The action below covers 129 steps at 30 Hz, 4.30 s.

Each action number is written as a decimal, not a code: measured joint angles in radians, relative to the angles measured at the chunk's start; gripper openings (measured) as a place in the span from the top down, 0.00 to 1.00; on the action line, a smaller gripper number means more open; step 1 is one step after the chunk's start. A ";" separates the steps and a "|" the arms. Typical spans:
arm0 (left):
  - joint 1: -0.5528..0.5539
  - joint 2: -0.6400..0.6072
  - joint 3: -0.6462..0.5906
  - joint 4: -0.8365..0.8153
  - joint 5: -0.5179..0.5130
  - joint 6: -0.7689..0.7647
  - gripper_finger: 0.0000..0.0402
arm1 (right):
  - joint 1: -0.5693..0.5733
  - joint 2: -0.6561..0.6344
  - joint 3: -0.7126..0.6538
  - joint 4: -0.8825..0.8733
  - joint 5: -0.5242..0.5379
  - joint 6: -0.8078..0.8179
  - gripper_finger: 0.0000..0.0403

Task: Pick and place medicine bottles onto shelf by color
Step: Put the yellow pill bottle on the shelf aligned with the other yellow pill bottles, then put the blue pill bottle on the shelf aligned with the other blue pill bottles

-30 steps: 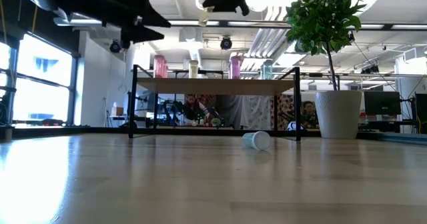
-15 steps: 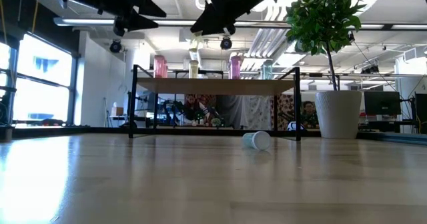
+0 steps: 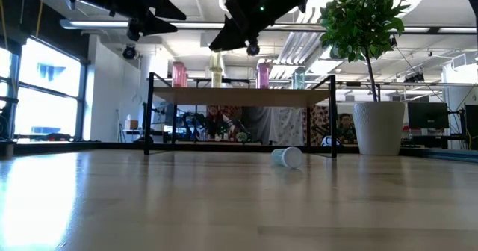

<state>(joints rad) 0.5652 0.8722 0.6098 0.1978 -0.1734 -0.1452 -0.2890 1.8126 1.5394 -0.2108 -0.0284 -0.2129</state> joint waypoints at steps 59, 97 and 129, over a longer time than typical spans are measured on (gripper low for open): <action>-0.003 0.000 -0.001 -0.060 0.005 0.000 0.39 | -0.025 0.072 -0.001 -0.002 0.039 -0.032 0.70; -0.003 0.000 -0.001 -0.060 0.008 0.000 0.39 | -0.026 0.074 0.122 -0.104 0.056 -0.023 0.58; -0.279 0.021 0.161 -0.311 0.136 0.288 0.39 | 0.191 0.048 0.525 -1.037 0.209 0.585 0.58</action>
<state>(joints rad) 0.2862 0.8928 0.7705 -0.1133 -0.0375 0.1427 -0.0976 1.8604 2.0647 -1.2481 0.1806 0.3725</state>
